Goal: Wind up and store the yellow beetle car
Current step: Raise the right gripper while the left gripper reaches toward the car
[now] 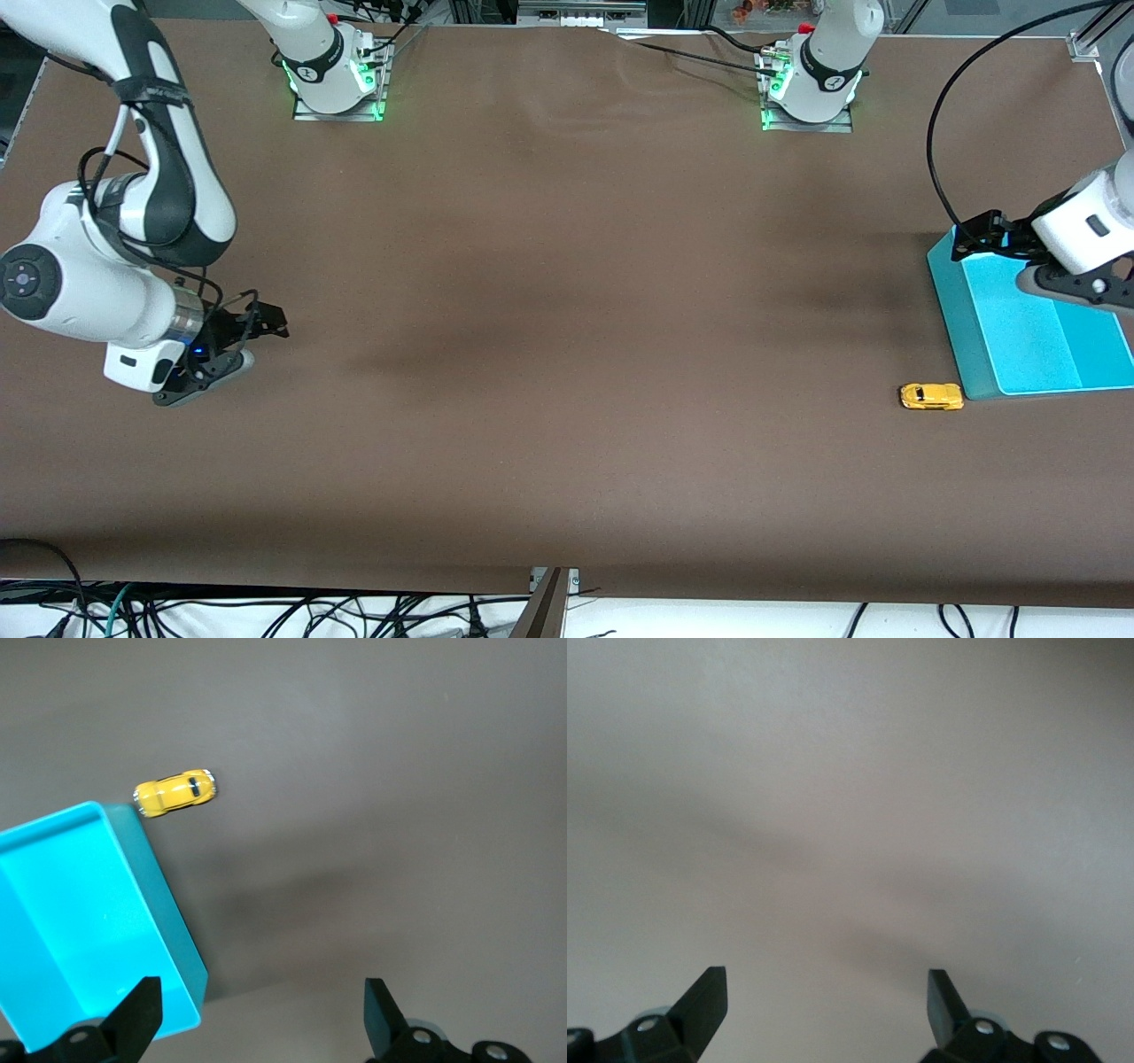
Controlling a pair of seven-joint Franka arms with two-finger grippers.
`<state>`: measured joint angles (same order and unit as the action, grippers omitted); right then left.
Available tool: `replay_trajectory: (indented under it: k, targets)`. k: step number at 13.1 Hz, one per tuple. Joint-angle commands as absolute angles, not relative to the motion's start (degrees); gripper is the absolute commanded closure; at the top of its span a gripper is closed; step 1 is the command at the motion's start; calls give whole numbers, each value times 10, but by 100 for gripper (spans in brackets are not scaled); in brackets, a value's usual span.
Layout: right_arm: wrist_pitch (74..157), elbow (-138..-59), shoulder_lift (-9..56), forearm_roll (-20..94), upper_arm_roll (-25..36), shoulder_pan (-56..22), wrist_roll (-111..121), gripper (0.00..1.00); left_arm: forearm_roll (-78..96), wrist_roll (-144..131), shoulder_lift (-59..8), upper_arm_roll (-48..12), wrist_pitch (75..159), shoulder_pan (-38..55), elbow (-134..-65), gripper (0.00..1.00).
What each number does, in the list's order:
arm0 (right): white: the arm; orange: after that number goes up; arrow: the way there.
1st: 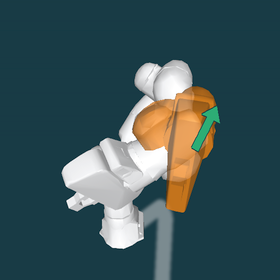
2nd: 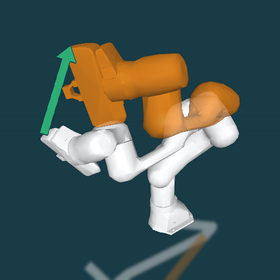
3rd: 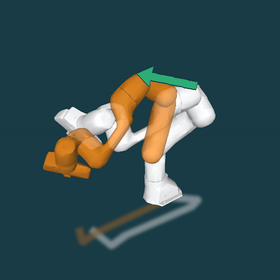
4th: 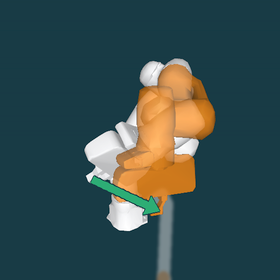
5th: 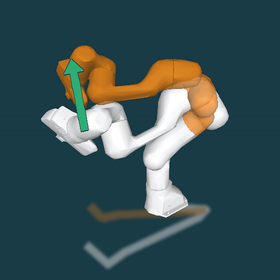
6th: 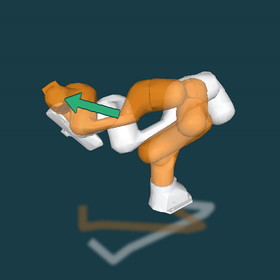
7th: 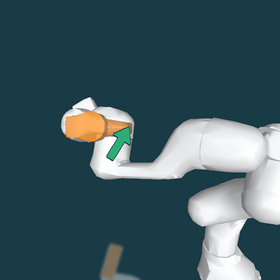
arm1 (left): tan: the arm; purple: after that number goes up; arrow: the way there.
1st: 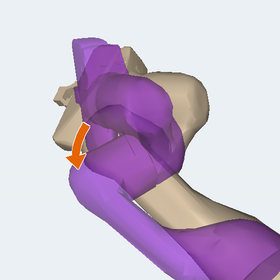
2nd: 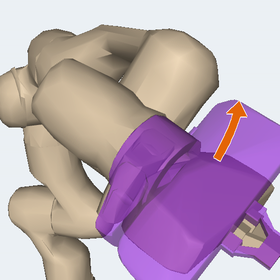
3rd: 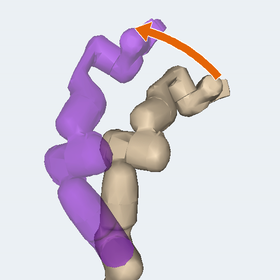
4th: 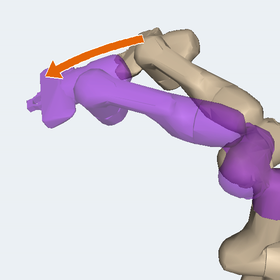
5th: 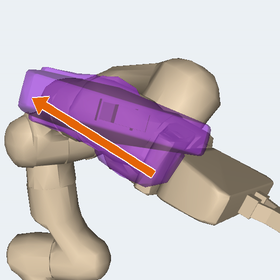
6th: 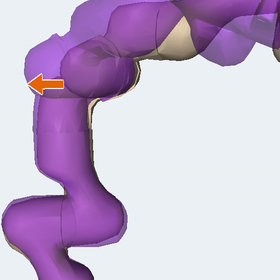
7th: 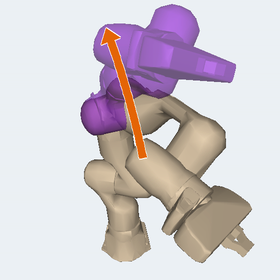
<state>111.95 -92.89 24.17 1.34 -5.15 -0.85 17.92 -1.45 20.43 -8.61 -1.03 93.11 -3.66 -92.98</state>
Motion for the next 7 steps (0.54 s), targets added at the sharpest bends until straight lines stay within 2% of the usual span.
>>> replay_trajectory:
  k: [1, 4, 7]
  targets:
    - [1065, -892, 232, -2, -47, -25, 88, 0, -18, 377, -144, -13, 976, -69, -913, 0]
    - [995, -825, 216, 3, -47, -25, 81, 0, -18, 553, -215, -13, 1055, -90, -918, 0]
    - [937, -764, 215, -1, -45, -24, 83, 0, -26, 739, -300, -12, 1178, -99, -918, 0]
